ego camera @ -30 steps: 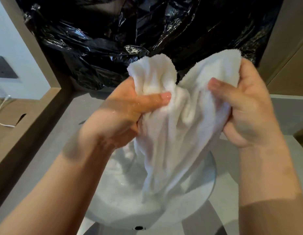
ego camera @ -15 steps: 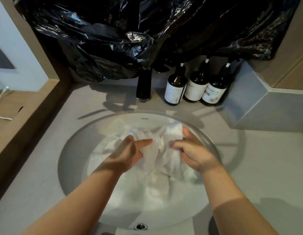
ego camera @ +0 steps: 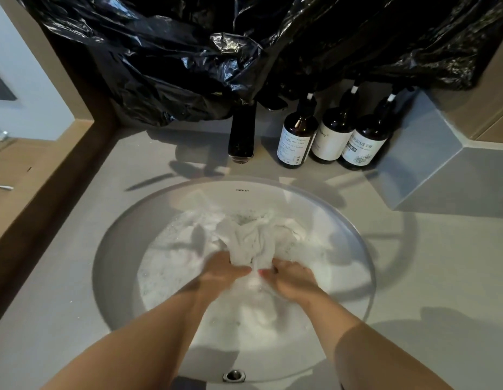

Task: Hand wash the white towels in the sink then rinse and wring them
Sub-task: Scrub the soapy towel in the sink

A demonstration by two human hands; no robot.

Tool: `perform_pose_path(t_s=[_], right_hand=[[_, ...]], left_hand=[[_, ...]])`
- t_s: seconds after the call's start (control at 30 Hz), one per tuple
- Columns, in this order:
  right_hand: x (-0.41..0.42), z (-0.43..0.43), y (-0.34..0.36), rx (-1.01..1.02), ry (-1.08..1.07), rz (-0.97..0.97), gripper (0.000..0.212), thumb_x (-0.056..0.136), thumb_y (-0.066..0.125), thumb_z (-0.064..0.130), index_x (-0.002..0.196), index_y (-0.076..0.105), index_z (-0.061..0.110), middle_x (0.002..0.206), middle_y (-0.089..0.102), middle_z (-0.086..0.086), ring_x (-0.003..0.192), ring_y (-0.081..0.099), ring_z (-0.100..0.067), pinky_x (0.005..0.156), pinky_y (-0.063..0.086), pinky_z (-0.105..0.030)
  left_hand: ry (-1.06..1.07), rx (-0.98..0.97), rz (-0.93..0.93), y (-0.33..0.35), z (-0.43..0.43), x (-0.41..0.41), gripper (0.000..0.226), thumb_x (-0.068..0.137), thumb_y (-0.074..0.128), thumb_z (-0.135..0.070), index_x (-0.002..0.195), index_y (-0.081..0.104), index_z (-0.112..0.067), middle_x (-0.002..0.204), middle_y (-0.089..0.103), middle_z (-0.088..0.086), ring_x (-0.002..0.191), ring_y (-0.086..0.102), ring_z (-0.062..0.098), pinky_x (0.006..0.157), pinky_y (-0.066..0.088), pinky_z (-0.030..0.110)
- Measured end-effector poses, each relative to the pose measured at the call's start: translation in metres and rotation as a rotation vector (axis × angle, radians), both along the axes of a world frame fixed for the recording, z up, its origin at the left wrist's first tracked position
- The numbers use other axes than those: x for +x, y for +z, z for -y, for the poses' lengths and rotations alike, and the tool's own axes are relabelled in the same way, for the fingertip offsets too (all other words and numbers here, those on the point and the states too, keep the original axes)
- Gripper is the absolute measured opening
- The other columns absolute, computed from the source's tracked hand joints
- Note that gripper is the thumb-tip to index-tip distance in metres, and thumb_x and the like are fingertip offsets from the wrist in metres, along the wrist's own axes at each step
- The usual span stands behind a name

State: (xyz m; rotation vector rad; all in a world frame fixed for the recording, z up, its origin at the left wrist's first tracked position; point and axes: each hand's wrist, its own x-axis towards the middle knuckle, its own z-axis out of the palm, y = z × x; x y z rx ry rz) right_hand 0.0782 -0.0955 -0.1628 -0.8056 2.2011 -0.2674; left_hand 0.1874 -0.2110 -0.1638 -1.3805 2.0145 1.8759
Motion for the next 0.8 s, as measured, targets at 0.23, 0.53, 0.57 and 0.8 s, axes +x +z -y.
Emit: perform_pose_path(t_s=[0.23, 0.53, 0.57, 0.8], right_hand=[[0.008, 0.024, 0.048, -0.810, -0.658, 0.331, 0.028, 0.096, 0.050, 0.035, 0.112, 0.060, 0.014, 0.101, 0.064, -0.002, 0.098, 0.060, -0.022, 0.092, 0.045, -0.034], [0.028, 0.041, 0.072, -0.751, -0.570, -0.016, 0.035, 0.095, 0.048, 0.045, 0.070, 0.052, 0.020, 0.070, 0.058, 0.000, 0.077, 0.056, -0.028, 0.074, 0.044, -0.032], [0.033, 0.040, 0.072, -0.740, -0.577, 0.029, 0.031, 0.094, 0.049, 0.045, 0.074, 0.054, 0.022, 0.074, 0.059, 0.001, 0.079, 0.058, -0.026, 0.076, 0.046, -0.033], [0.041, 0.037, 0.061, -0.633, -0.502, 0.122, 0.037, 0.093, 0.052, 0.046, 0.069, 0.061, 0.018, 0.075, 0.067, 0.001, 0.080, 0.062, -0.021, 0.077, 0.048, -0.030]], left_hand=[[0.355, 0.180, -0.321, 0.042, 0.016, -0.013, 0.040, 0.093, 0.059, -0.032, 0.119, 0.048, -0.004, 0.105, 0.066, 0.014, 0.086, 0.068, 0.025, 0.078, 0.053, 0.034], [0.584, 0.520, -0.458, 0.050, -0.037, -0.039, 0.035, 0.098, 0.044, -0.040, 0.085, 0.064, -0.015, 0.075, 0.070, 0.004, 0.077, 0.067, 0.015, 0.080, 0.052, 0.029], [0.593, 0.450, -0.433, 0.054, -0.037, -0.038, 0.035, 0.100, 0.042, -0.034, 0.083, 0.062, -0.012, 0.075, 0.069, 0.003, 0.077, 0.064, 0.015, 0.081, 0.051, 0.028], [0.417, 0.436, -0.357, 0.068, -0.034, -0.008, 0.039, 0.105, 0.029, -0.011, 0.078, 0.057, -0.019, 0.074, 0.055, -0.004, 0.063, 0.062, 0.000, 0.060, 0.048, 0.014]])
